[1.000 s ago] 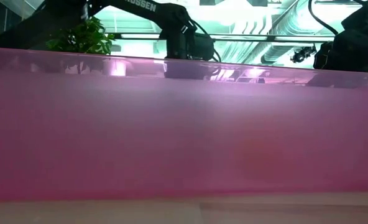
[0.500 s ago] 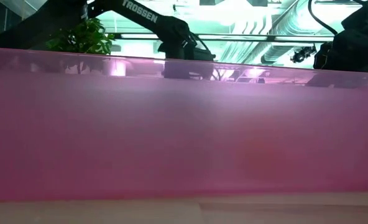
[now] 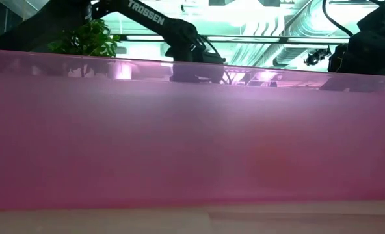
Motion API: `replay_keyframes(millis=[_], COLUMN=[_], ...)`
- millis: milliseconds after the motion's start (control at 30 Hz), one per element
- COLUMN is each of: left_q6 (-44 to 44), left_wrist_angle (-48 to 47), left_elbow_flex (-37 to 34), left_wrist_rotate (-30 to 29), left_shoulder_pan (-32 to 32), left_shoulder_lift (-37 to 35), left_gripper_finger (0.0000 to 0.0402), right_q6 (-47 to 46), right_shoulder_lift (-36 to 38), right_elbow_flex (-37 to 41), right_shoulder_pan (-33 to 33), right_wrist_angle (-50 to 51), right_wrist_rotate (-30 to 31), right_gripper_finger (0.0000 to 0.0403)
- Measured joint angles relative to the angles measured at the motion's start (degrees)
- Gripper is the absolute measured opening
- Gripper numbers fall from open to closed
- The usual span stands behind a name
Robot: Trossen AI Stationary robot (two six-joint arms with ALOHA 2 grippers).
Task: Pick and place pill bottles into a basket
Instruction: Put the white pill bottle into the red bin
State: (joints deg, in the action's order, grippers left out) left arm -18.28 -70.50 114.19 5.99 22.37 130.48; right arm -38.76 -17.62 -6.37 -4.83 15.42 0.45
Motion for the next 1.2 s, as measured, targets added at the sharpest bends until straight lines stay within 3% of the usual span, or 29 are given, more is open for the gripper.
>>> replay_keyframes(millis=[200,667,800,1200], left_q6=[0.0,0.0,0.0,2.06], left_wrist_angle=[0.15,0.01,-0.59,-5.95], left_elbow_flex=[0.0,0.07,0.67,14.18], left_wrist_rotate=[0.72,0.46,0.31,-0.53], left_shoulder_pan=[0.02,0.02,0.09,0.11], left_shoulder_lift=[0.0,0.0,-0.02,0.09], left_gripper_finger=[0.0304,0.0206,0.02,0.0194], right_q6=[-0.02,-0.01,-0.02,0.01], right_shoulder_lift=[0.02,0.01,0.0,0.0], right_elbow_flex=[0.0,0.0,0.0,0.0], right_shoulder_pan=[0.01,0.0,0.01,0.0], right_wrist_angle=[0.0,-0.01,0.0,-0.02], right_wrist_rotate=[0.0,0.0,0.0,-0.2], right_gripper_finger=[0.0312,0.0312,0.0312,0.0312])
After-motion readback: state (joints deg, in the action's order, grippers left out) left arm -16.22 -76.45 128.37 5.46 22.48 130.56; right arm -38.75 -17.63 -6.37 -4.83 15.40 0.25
